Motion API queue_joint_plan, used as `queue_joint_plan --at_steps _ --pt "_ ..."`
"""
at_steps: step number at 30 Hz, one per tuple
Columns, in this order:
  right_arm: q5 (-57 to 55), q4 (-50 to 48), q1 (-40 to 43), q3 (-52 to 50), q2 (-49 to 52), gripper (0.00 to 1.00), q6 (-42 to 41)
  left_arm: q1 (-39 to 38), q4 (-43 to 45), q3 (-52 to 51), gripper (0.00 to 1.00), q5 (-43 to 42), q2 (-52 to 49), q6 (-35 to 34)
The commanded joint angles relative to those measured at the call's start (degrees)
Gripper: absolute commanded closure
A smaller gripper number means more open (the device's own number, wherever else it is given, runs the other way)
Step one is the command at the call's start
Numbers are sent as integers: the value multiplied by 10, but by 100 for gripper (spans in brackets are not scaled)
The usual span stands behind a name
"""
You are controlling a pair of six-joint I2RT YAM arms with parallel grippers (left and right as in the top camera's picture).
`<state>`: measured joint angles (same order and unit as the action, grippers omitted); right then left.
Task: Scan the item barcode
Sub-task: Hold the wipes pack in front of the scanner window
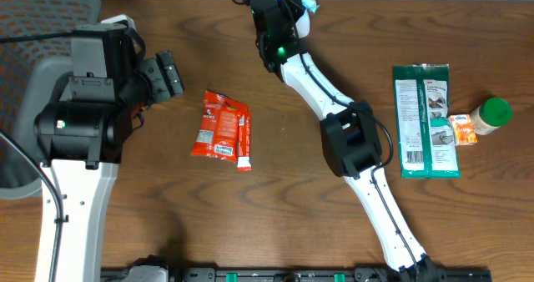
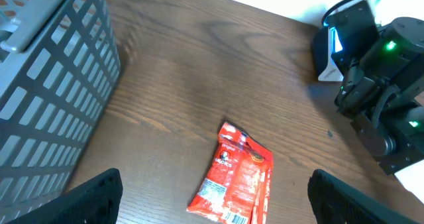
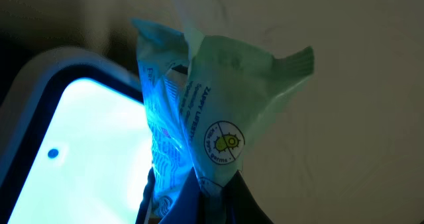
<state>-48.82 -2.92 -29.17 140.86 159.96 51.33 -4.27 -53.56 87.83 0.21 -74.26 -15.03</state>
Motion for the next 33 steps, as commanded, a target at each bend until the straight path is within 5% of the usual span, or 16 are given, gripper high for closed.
queue_joint_plan --at_steps 1,33 --pt "11 -39 -23 -1 5 99 -17 2 0 3 10 5 -1 -1" --pt "38 23 -29 -1 -11 99 -43 2 0 3 10 5 -1 -1"
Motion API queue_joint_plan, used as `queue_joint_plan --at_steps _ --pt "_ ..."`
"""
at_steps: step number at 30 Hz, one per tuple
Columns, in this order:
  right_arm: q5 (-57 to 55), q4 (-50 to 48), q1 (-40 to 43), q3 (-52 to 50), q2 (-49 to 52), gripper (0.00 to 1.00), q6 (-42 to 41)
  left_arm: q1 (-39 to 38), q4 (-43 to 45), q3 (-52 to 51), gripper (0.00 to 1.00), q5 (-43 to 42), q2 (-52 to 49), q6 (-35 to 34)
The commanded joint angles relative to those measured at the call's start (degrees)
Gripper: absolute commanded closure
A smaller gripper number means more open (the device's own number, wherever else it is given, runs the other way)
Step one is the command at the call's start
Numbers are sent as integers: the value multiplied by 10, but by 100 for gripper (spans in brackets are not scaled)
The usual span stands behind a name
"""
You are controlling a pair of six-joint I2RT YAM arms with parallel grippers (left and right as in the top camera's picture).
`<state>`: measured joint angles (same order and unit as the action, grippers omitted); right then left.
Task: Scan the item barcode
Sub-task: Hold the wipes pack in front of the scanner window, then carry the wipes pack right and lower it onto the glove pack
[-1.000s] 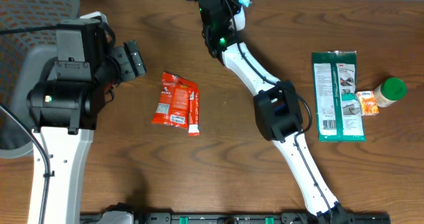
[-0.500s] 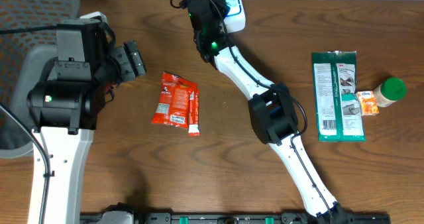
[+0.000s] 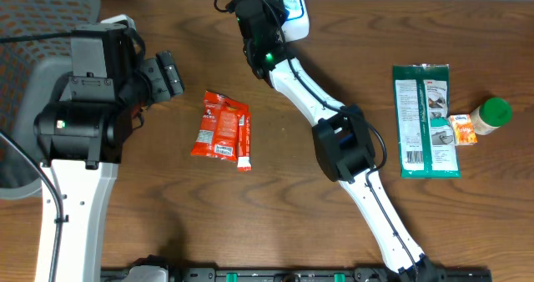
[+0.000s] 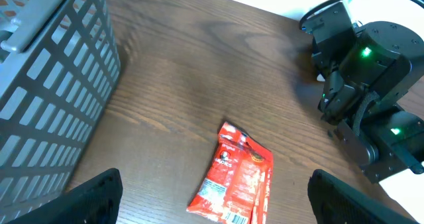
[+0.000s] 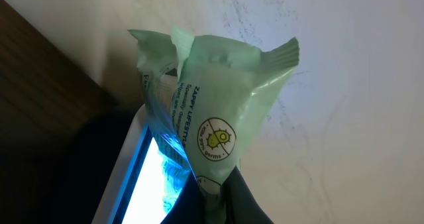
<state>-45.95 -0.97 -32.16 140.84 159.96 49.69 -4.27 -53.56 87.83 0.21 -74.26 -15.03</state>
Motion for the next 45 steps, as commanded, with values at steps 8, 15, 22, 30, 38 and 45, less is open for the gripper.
queue_joint_plan --at_steps 8,15,22,30,38,45 --pt "-62 15 3 -1 -87 99 -94 2 0 3 11 5 -1 -1" --pt "-43 244 3 -1 -203 99 -275 2 0 3 10 5 -1 -1" --pt "181 603 17 -1 -343 99 -496 2 0 3 10 5 -1 -1" --pt "371 851 68 -1 -400 99 -508 2 0 3 10 5 -1 -1" --pt "391 928 152 -24 -395 99 -531 2 0 3 10 5 -1 -1" --pt "436 930 224 -118 -395 99 -531 2 0 3 10 5 -1 -1"
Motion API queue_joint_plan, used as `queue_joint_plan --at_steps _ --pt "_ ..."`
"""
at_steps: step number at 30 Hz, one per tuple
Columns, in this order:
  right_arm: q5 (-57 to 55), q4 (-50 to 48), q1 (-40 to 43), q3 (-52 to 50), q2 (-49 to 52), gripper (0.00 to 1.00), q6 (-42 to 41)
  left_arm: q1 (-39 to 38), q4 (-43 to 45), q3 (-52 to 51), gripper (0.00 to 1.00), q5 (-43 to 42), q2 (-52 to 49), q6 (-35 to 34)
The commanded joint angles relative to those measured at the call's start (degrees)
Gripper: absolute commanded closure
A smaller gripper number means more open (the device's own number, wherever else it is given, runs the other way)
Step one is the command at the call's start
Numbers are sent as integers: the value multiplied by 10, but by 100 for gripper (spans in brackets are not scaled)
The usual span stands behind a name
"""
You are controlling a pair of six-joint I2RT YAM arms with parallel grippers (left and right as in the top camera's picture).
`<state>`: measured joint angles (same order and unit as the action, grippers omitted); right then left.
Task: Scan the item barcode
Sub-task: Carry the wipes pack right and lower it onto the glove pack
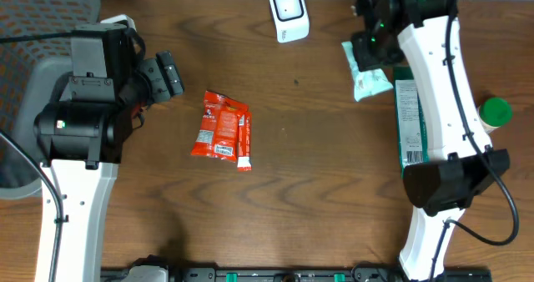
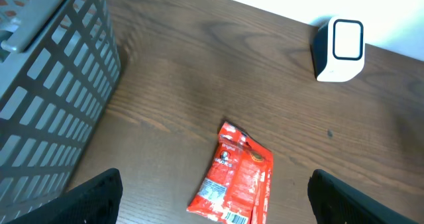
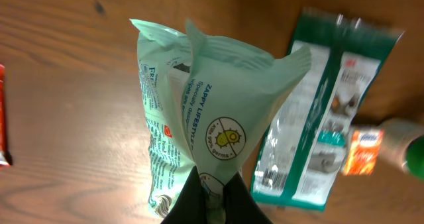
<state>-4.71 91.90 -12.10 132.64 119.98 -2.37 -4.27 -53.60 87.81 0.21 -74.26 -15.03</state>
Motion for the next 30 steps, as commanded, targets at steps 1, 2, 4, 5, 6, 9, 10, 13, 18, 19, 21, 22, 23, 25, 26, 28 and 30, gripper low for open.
queue_joint_plan --at_steps 1,2,4,5,6,9,10,13,18,19,21,22,23,25,26,28,30 --pt "24 0 31 -53 5 99 -10 2 0 3 10 5 -1 -1" --pt "24 0 38 -70 5 99 -10 2 0 3 10 5 -1 -1" --pt "23 -8 54 -108 5 99 -10 2 0 3 10 5 -1 -1" --pt "23 -15 62 -129 5 99 -10 2 0 3 10 5 -1 -1" --pt "22 -23 70 -147 5 99 -10 2 0 3 10 5 -1 -1" --pt "14 -43 94 -185 5 99 -10 2 0 3 10 5 -1 -1" --pt "2 -49 104 -196 5 99 -10 2 0 3 10 5 -1 -1" --pt "-40 -90 130 -235 5 99 -10 2 0 3 10 5 -1 -1" --pt "-43 -166 166 -309 5 99 4 2 0 3 10 5 -1 -1" --pt "-45 -200 176 -340 5 99 23 2 0 3 10 5 -1 -1" --pt "-45 -239 186 -375 5 99 47 2 0 3 10 5 -1 -1" --pt "-45 -257 191 -393 5 99 57 2 0 3 10 5 -1 -1" --pt "-48 -267 194 -404 5 99 60 2 0 3 10 5 -1 -1" --pt "-64 -287 199 -428 5 96 60 2 0 3 10 5 -1 -1" --pt "-75 -298 200 -440 5 94 60 2 0 3 10 5 -1 -1" --pt "-98 -313 202 -456 6 90 63 2 0 3 10 5 -1 -1" --pt "-114 -323 203 -466 6 86 63 2 0 3 10 5 -1 -1"
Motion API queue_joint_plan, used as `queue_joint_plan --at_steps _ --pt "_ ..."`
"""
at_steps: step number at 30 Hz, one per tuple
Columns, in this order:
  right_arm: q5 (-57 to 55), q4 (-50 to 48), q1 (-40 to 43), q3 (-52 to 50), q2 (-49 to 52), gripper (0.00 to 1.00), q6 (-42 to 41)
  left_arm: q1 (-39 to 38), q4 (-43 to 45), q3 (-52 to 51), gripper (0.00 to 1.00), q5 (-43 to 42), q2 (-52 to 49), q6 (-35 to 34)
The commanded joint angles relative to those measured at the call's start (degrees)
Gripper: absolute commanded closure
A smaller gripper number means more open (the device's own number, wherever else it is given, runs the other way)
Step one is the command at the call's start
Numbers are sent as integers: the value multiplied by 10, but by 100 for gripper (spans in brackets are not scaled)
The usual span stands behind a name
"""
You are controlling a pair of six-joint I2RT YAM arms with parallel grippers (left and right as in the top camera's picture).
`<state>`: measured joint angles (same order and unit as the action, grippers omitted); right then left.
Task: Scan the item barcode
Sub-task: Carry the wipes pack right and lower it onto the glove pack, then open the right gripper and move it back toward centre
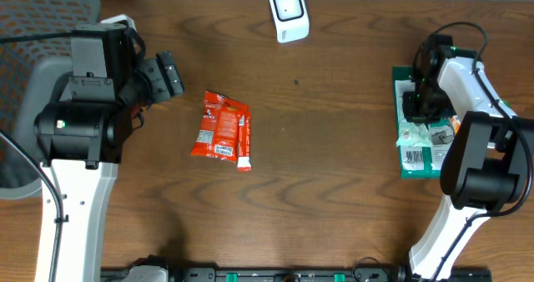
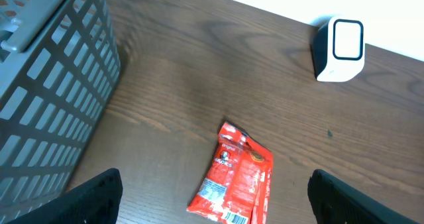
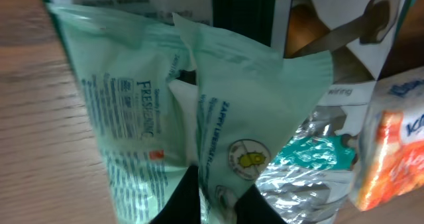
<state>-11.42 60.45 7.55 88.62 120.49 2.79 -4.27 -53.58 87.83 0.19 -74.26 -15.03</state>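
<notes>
The white scanner [image 1: 287, 12] stands at the table's far edge, its window [image 2: 346, 40] dark. In the right wrist view a mint-green pack [image 3: 218, 124] fills the frame, and my right gripper [image 3: 222, 204] is shut on its lower edge. The pack lies low against a green-and-silver package [image 3: 311, 151] at the table's right side. From overhead my right gripper [image 1: 417, 98] sits over that package [image 1: 440, 163] and hides most of the pack. My left gripper [image 2: 215, 199] hangs open above the table at the left, holding nothing.
A red snack pack [image 1: 222, 130] lies left of centre, below my left gripper. A grey mesh basket [image 2: 46, 85] stands at the far left. A small orange packet [image 3: 391, 158] lies against the green package's right edge.
My right gripper has moved with the mint-green pack from above the table near the package's top left to low over the package itself. The left arm is unchanged.
My right gripper first held the mint-green pack against the lit blue scanner window. It was still at the scanner a second later. Then it held the pack away at the right, the scanner dark. Now the pack is down on the green package.
</notes>
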Motion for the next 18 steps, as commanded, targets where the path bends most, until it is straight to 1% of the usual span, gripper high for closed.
queue_joint_plan --at_steps 1,3,4,6,8,11,15,18 --pt "-47 -9 6 -27 1 82 12 2 0 3 10 5 -1 -1" --pt "-47 -9 7 -28 1 66 11 2 0 3 10 5 -1 -1" --pt "-47 -9 7 -28 1 61 11 2 0 3 10 5 -1 -1" --pt "-47 -9 7 -28 1 60 11 2 0 3 10 5 -1 -1" --pt "-47 -6 5 -26 0 62 11 2 0 3 10 5 -1 -1" --pt "-47 23 -2 1 -5 62 -7 2 0 3 10 5 -1 -1" --pt "-46 61 -11 37 -30 60 -27 2 0 3 10 5 -1 -1" --pt "-45 70 -17 40 -56 56 -33 2 0 3 10 5 -1 -1"
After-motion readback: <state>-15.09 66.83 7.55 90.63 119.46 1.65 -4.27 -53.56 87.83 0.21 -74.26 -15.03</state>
